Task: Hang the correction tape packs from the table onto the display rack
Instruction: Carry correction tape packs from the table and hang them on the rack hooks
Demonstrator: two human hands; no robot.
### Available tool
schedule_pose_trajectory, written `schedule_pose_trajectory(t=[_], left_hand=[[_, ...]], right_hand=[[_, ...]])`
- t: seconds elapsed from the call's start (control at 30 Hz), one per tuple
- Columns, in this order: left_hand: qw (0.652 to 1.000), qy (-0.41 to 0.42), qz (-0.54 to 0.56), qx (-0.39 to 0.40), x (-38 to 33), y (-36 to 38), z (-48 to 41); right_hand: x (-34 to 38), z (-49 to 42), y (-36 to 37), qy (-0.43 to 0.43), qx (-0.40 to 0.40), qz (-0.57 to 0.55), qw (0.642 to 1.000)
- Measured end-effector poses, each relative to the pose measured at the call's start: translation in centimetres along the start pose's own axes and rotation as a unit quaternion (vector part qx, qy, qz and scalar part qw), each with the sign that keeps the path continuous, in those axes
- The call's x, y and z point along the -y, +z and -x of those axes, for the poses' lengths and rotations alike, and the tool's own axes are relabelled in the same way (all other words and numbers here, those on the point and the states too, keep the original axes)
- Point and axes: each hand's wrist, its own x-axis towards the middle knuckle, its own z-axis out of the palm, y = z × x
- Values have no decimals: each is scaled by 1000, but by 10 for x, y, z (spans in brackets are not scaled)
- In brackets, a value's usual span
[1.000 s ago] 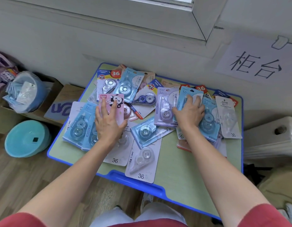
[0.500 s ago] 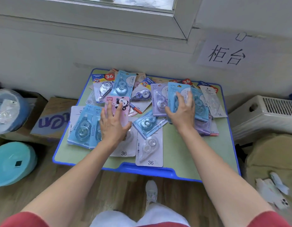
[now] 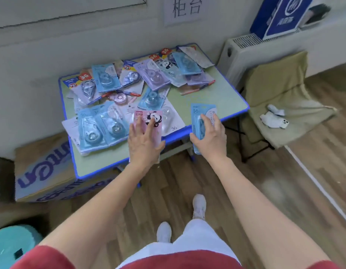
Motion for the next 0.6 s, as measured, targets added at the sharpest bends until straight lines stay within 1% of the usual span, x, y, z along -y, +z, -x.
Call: schedule_pose_trajectory(t=[0.13,0.3,0.47,0.6], left_hand=[[997,63,-26,32,-22,16,31],[983,163,-50,64,-72,44,73],[960,255,-45,105,-136,76,136],[937,315,-26,150,-183,103,208]], right_hand=[[-33,60,-11,46,-21,-4,999],[-90,135,-33,133,-62,-18,989],[-154,221,-65,239,-107,-34,965],[-202,309,-89,312,-137,-43,939]])
